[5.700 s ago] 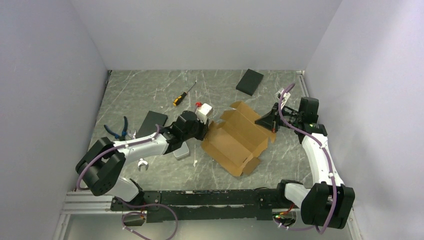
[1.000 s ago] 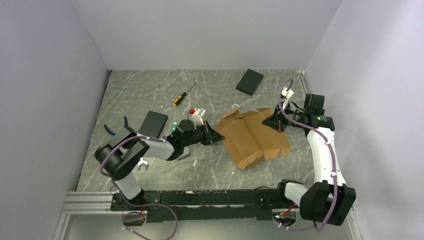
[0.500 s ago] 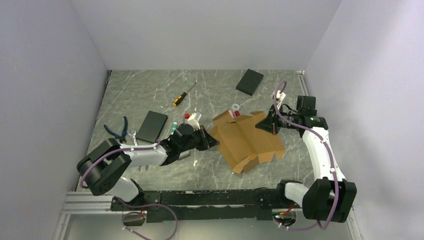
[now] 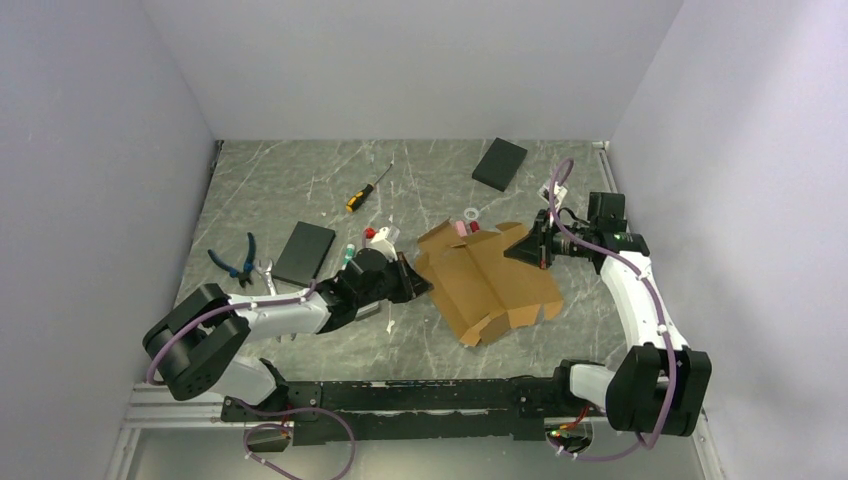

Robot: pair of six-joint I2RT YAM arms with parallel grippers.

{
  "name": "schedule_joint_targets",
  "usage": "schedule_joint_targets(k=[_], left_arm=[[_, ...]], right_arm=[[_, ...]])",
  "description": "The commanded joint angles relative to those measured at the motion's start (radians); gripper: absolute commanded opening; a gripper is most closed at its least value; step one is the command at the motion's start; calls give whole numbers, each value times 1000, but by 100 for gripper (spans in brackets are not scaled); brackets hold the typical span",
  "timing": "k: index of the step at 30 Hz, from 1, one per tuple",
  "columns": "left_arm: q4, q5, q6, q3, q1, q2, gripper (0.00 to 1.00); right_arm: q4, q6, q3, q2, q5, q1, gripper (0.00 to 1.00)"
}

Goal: Fold the paper box

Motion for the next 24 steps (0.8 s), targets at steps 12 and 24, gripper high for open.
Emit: schedule_joint_targets(k=[12, 24], left_arm=[[-248, -74, -41, 146, -9, 28, 0], [-397, -94, -121, 234, -10, 36, 7]], right_arm=[[217, 193, -62, 57, -106, 6, 0], [250, 220, -78, 28, -111, 6, 0]])
